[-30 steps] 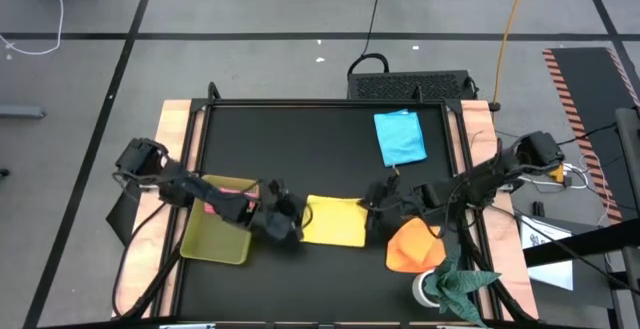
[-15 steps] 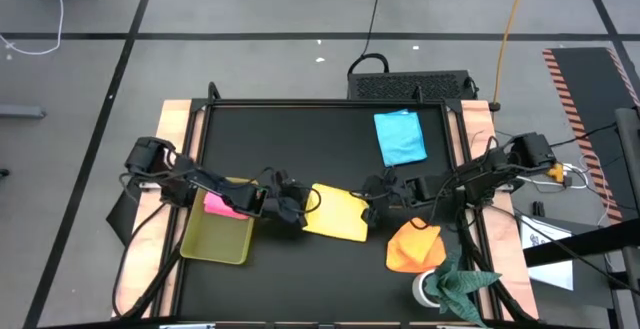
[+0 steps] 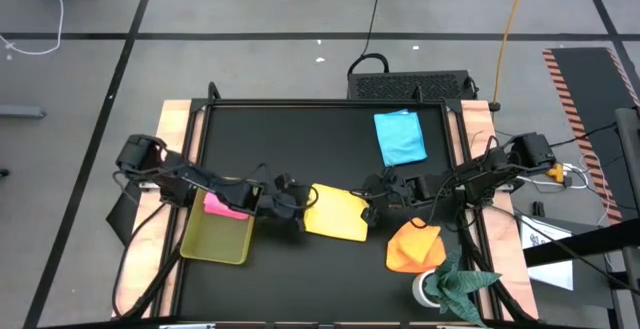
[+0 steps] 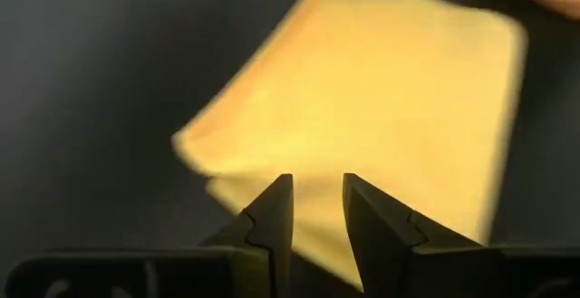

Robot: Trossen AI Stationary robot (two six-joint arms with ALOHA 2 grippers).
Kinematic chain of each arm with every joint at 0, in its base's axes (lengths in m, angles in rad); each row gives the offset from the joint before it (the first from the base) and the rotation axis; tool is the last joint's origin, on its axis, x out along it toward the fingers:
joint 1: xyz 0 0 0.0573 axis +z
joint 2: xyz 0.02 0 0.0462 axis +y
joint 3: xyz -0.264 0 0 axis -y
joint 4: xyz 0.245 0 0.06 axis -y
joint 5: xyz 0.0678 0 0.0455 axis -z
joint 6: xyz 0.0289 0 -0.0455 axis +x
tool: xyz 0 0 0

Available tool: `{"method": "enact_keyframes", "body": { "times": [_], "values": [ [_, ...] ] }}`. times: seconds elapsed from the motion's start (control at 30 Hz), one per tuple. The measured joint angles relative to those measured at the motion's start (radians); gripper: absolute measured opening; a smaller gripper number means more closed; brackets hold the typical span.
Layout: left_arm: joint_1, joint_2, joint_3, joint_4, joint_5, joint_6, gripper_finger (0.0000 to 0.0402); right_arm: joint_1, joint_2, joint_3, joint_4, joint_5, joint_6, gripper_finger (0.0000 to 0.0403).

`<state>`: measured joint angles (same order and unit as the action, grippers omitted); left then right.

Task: Fold microfiber towels
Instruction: Fold the yellow microfiber towel

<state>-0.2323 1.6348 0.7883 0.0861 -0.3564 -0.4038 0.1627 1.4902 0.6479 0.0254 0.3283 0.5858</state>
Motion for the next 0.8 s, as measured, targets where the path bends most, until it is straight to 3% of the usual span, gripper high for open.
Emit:
{"method": "enact_keyframes", "body": {
  "times": [0.13,0.37,0.57,0.8],
  "values": [
    [-0.026,0.046,0.003,0.114,0.059,0.025,0.0093,0.0,0.0,0.0,0.0,0.0,-0.003,0.0002],
    [-0.032,0.132,0.001,-0.03,0.086,-0.143,0.0093,0.0,0.0,0.0,-0.005,0.0,-0.003,0.0002],
    [-0.054,0.087,0.0,-0.069,0.096,-0.182,0.0093,0.0,0.0,-0.001,-0.007,0.0,-0.003,0.0002],
    [-0.036,0.039,0.001,0.062,0.046,-0.105,0.0093,0.0,0.001,-0.001,-0.007,0.001,-0.013,0.0002]
  ]
}}
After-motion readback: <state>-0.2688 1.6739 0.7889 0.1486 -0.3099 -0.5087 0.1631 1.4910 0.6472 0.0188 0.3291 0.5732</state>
